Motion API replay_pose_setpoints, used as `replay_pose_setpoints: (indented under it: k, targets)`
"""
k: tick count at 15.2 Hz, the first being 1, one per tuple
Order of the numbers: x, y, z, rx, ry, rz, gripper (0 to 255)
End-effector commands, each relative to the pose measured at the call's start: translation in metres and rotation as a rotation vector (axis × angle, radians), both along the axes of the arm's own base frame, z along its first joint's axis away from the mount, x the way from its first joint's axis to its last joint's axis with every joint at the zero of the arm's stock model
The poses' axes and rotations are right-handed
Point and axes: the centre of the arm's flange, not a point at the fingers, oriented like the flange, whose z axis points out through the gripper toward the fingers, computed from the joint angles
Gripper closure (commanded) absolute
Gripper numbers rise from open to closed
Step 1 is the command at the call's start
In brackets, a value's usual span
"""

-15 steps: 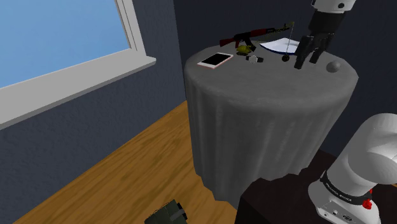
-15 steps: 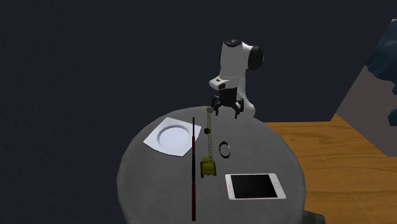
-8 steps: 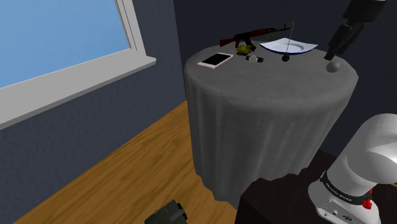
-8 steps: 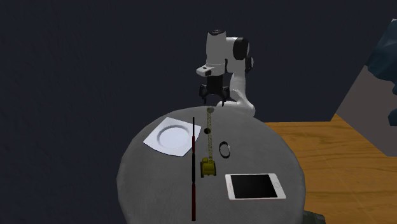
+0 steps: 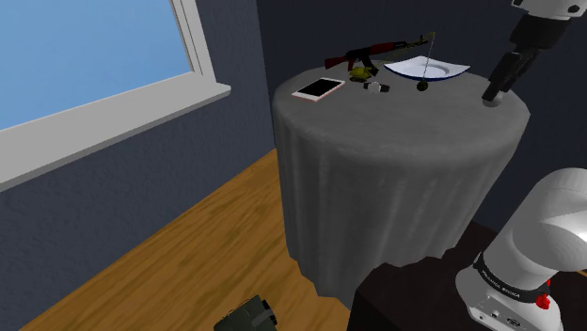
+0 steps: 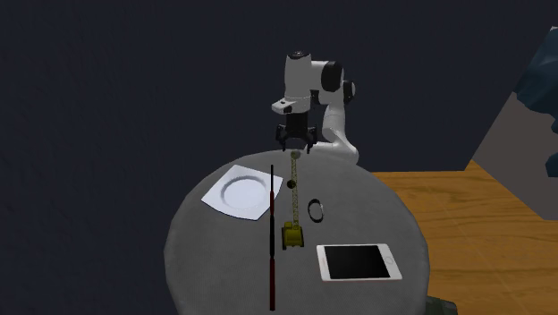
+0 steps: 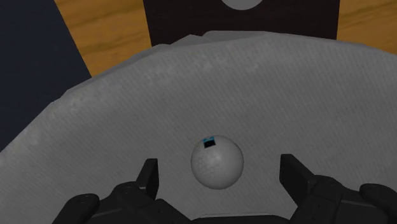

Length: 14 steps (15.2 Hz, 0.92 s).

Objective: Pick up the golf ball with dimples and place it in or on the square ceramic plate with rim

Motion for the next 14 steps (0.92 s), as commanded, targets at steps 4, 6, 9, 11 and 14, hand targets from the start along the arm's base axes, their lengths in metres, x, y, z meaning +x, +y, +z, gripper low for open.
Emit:
replay_pose_setpoints:
  k: [4,6,9,11,14]
  targets:
    - [0.0013,0.0005,-0.0083,0.0,0.0,0.0,0]
    - [0.0013,0.0005,-0.0083,0.0,0.0,0.0,0]
    - [0.0013,0.0005,-0.0083,0.0,0.0,0.0,255]
    - [0.0013,0.0004,-0.0083,0.0,0.0,0.0,255]
    - [0.0013,0.0004,-0.0083,0.0,0.0,0.0,255]
